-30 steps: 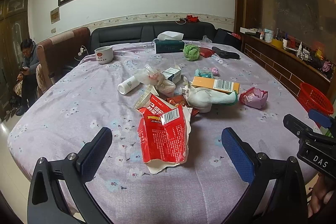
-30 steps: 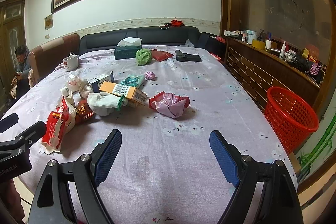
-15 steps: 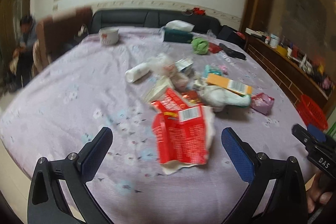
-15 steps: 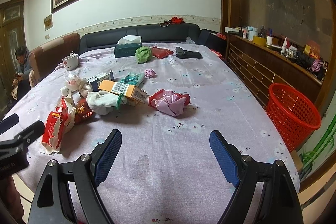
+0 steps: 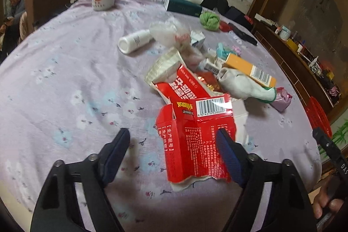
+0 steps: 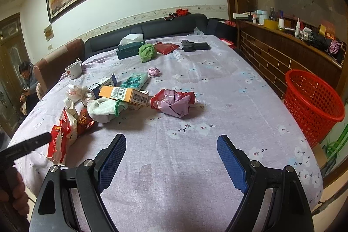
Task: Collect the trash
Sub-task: 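Grasp the red snack wrapper with the left tool while the right tool grasps the pink plastic bag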
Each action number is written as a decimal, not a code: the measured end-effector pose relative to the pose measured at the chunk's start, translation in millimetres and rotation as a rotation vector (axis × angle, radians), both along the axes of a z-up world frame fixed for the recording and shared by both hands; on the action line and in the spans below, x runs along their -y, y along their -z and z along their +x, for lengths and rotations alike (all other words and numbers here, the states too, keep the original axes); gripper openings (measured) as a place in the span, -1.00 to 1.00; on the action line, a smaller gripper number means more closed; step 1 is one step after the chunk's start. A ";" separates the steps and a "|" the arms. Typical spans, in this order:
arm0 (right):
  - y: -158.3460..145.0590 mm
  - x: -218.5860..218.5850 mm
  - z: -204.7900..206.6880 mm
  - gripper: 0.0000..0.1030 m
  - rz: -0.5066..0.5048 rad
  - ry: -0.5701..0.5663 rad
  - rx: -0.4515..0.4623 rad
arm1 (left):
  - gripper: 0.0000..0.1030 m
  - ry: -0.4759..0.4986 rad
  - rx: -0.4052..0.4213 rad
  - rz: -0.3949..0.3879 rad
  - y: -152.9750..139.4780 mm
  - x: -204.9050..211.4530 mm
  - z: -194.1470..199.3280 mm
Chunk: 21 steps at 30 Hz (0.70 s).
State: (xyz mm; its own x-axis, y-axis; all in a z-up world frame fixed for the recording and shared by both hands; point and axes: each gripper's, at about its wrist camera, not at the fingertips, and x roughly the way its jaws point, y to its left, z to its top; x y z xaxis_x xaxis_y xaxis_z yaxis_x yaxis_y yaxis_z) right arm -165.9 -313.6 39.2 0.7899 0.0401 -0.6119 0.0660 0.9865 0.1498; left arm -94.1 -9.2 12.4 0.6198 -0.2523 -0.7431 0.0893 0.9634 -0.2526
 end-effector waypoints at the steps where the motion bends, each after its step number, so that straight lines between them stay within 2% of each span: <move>1: 0.4 1.8 1.4 0.72 0.007 -0.003 -0.003 | 0.27 0.005 -0.009 -0.002 2.0 1.1 2.6; 3: 0.8 5.5 5.1 0.71 0.022 -0.012 -0.010 | 0.21 0.011 -0.007 0.003 3.4 3.8 5.7; 7: 0.8 11.9 19.9 0.70 0.050 -0.036 -0.030 | -0.37 0.039 -0.001 -0.020 1.2 7.7 7.7; 10: 0.5 14.1 36.1 0.70 0.053 -0.057 -0.049 | -0.48 0.063 0.015 -0.023 -1.0 11.6 6.7; 11: 1.0 15.1 41.6 0.70 0.055 -0.059 -0.055 | -0.59 0.068 0.023 -0.022 -2.1 12.3 5.3; 17: 10.6 27.7 91.1 0.58 0.113 -0.059 -0.145 | -0.67 0.093 0.046 -0.043 -7.9 11.1 0.0; 20: 17.0 32.5 109.9 0.56 0.107 -0.030 -0.164 | -0.70 0.104 0.062 -0.047 -12.9 10.5 -2.7; 21: 20.7 33.4 118.4 0.49 0.107 -0.029 -0.180 | -0.70 0.107 0.071 -0.045 -15.3 10.6 -4.2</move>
